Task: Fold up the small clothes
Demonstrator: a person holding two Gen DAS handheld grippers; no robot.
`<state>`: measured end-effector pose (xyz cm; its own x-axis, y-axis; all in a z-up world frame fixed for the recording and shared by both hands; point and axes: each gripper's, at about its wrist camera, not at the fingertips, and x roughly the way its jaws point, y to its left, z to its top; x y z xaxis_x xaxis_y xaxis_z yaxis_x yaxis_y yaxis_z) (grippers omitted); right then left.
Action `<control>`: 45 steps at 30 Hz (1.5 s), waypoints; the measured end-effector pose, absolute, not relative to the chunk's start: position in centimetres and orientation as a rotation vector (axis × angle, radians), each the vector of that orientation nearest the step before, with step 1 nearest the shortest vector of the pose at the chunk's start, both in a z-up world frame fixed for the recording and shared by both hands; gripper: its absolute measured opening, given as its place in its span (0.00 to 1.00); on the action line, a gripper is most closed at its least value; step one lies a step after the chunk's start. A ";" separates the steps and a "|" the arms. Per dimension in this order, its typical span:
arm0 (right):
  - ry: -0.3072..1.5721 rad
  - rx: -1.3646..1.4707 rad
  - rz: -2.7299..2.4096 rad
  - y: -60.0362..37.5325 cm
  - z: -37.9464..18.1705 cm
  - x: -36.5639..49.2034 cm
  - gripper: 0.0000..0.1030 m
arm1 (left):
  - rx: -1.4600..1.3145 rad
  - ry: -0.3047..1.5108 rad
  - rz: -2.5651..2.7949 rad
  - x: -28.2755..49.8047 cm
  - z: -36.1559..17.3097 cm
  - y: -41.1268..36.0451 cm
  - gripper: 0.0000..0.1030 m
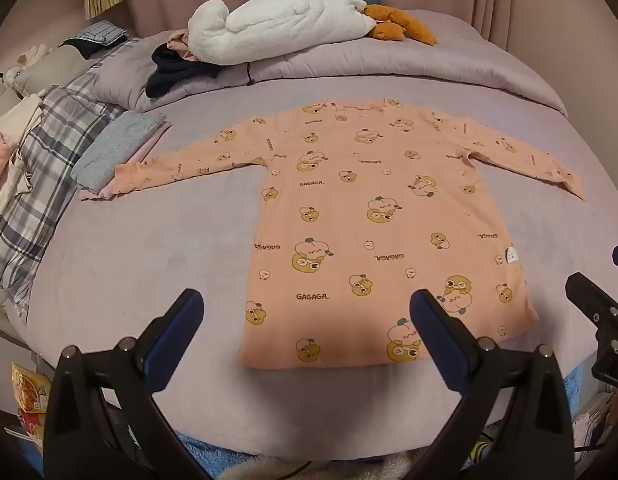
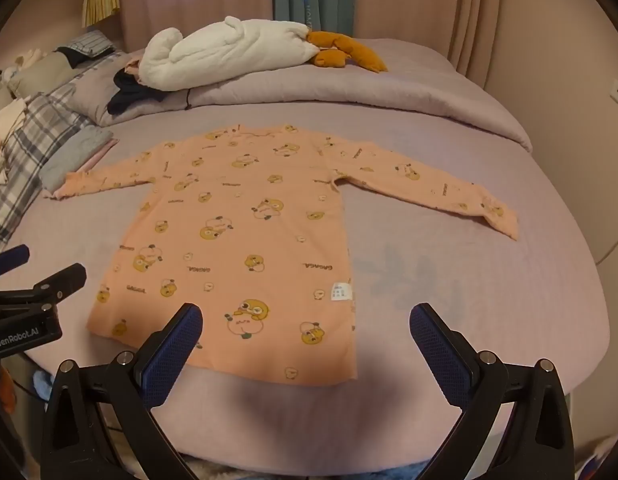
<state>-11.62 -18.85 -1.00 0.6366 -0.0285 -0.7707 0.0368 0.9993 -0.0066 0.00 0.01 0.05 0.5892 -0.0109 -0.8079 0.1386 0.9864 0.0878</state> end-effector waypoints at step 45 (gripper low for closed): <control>0.878 0.029 -0.013 -18.4 -1.1 -11.6 0.99 | 0.163 0.945 -0.073 0.0 0.1 0.6 1.00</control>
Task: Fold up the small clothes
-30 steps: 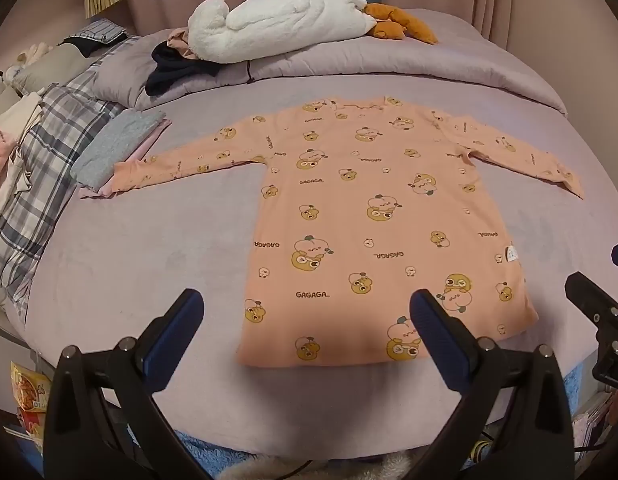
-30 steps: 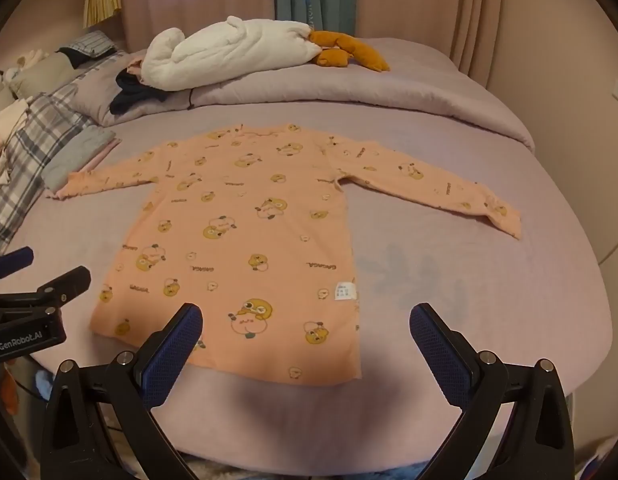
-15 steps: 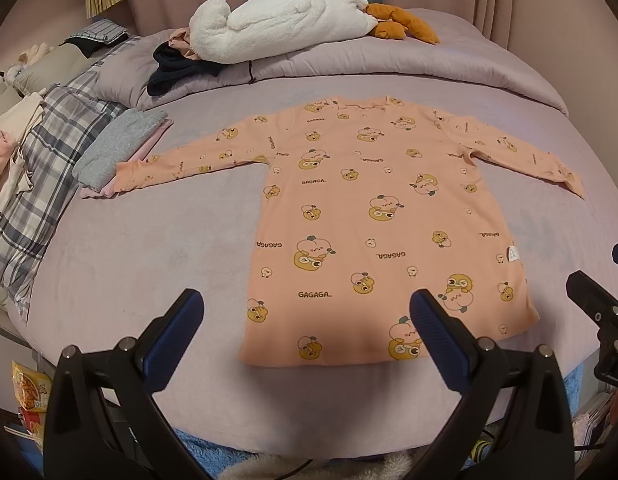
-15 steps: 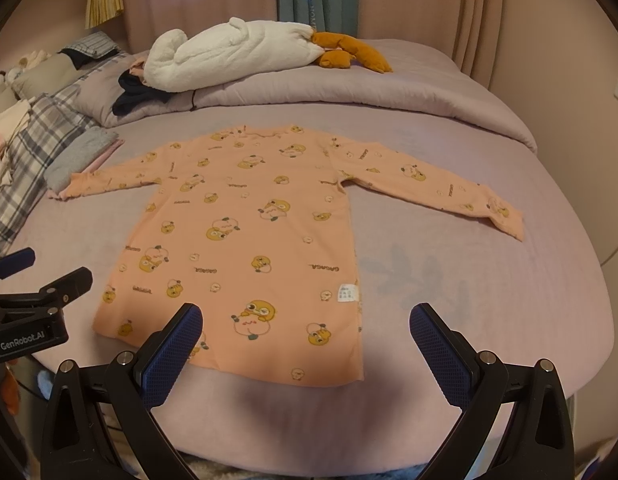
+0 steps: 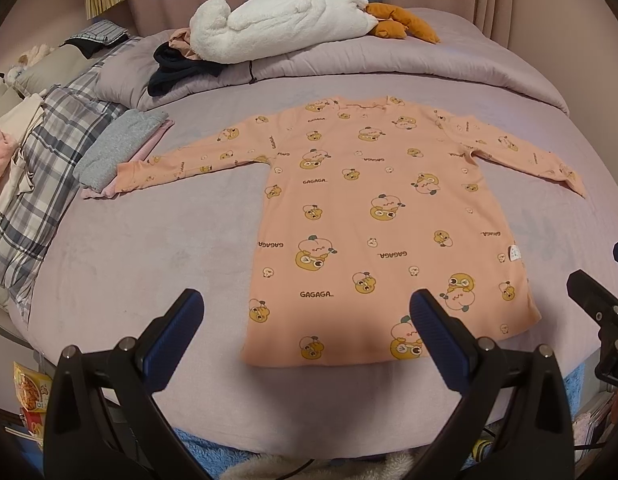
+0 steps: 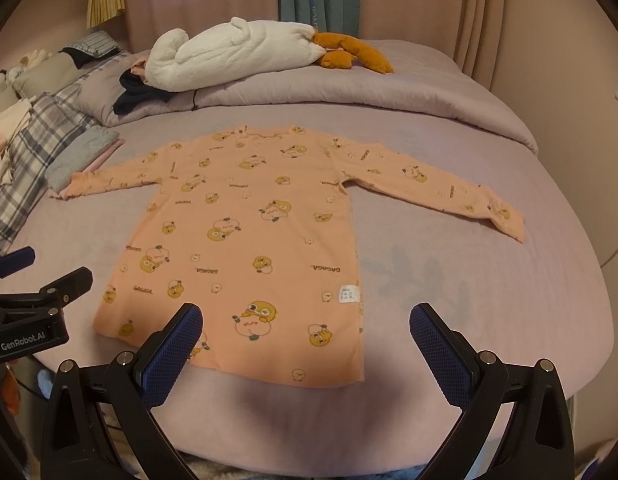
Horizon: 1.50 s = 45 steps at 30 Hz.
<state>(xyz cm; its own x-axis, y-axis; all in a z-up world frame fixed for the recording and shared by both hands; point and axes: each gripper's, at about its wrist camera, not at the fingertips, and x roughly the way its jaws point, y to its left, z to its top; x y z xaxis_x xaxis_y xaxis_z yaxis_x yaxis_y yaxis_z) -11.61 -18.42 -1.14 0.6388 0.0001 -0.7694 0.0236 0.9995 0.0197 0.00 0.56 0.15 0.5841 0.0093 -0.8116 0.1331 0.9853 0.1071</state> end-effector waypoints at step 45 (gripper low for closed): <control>0.882 0.034 -0.010 -18.5 -1.4 -11.6 0.99 | 0.164 0.946 -0.069 -0.1 0.0 0.4 1.00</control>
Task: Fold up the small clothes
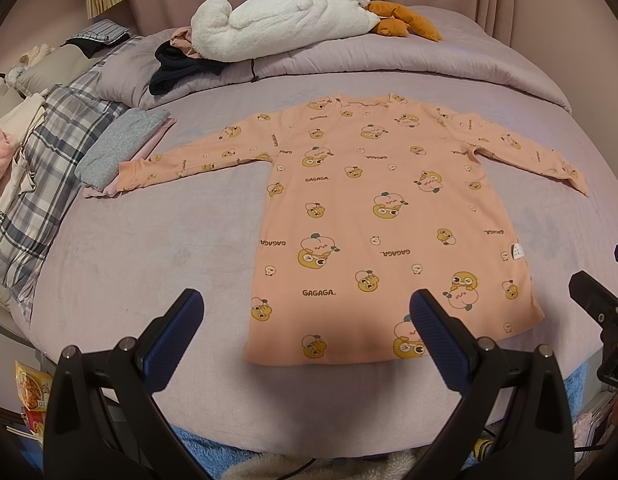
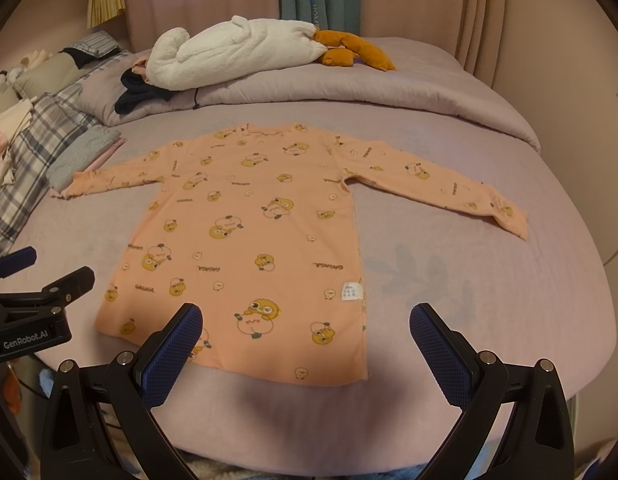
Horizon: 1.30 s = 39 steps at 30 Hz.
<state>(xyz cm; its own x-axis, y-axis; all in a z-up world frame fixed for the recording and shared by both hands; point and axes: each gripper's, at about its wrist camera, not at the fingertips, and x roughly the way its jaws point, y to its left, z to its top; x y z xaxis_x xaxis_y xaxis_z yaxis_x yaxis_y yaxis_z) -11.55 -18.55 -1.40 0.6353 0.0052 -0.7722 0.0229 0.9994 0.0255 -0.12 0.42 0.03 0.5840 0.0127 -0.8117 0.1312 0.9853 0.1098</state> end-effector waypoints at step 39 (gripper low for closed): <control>0.639 1.226 -0.255 -47.3 -15.3 -2.6 0.72 | -0.428 1.153 -0.288 14.1 -7.8 -0.4 1.00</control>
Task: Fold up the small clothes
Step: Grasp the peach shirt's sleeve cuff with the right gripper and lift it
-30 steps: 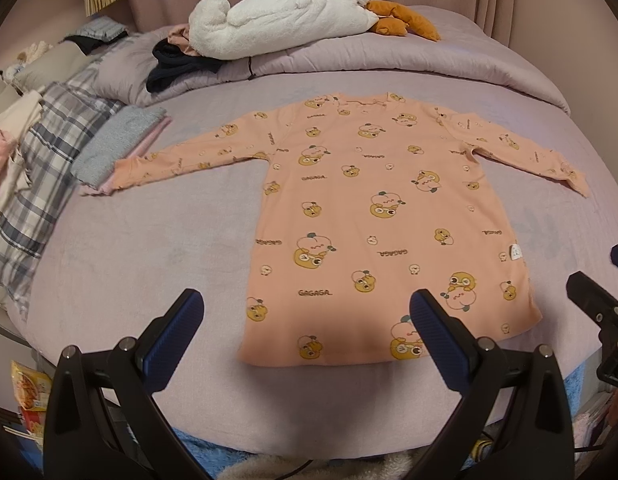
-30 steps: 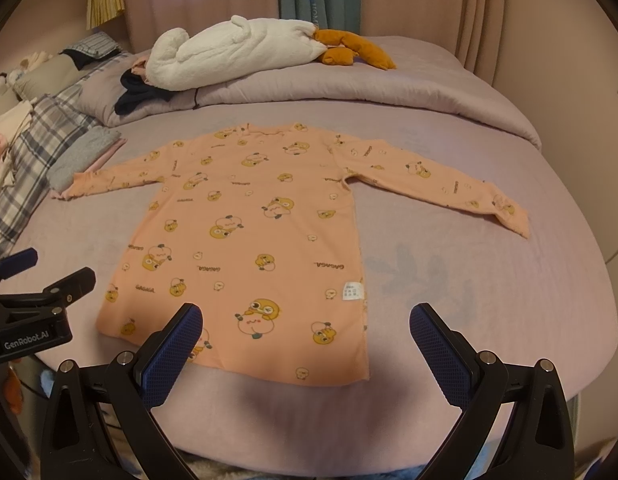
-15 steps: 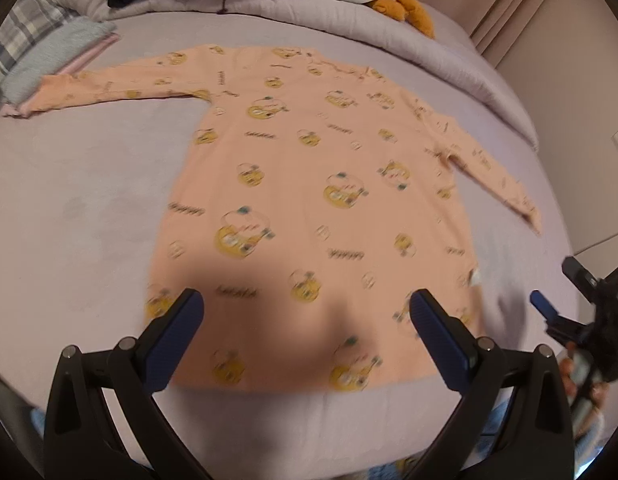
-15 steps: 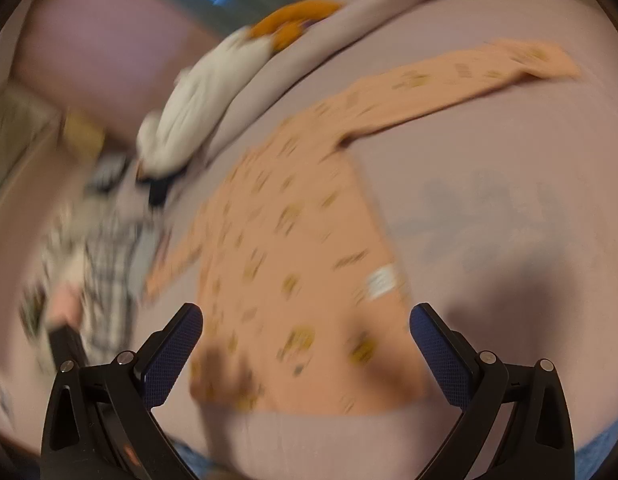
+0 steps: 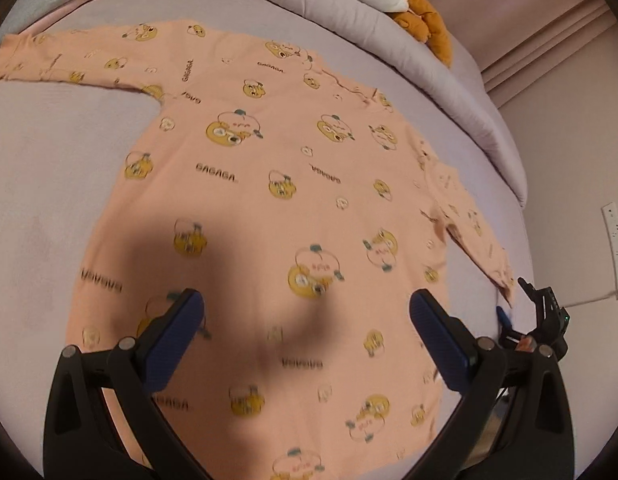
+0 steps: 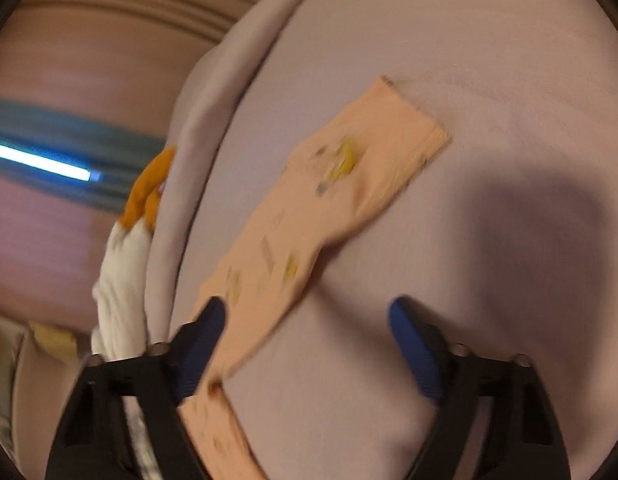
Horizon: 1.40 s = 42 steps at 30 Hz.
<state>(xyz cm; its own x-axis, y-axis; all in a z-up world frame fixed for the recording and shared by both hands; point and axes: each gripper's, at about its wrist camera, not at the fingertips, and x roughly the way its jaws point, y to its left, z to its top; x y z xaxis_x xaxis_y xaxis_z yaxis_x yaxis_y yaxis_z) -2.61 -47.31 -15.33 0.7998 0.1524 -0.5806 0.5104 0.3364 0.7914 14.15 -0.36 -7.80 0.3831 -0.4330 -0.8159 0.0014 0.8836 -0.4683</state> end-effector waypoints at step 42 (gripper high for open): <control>0.837 -0.279 0.171 2.7 -7.0 20.3 0.21 | -0.601 1.078 0.002 13.4 -8.1 20.0 1.00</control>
<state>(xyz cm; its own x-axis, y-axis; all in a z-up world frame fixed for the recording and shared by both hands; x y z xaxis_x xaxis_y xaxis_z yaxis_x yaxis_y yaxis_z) 20.28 2.72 -6.98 0.6589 0.0402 -0.7512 -0.2583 0.9499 -0.1757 13.43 19.97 -8.09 0.4888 -0.2837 -0.8250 -0.2865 0.8410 -0.4589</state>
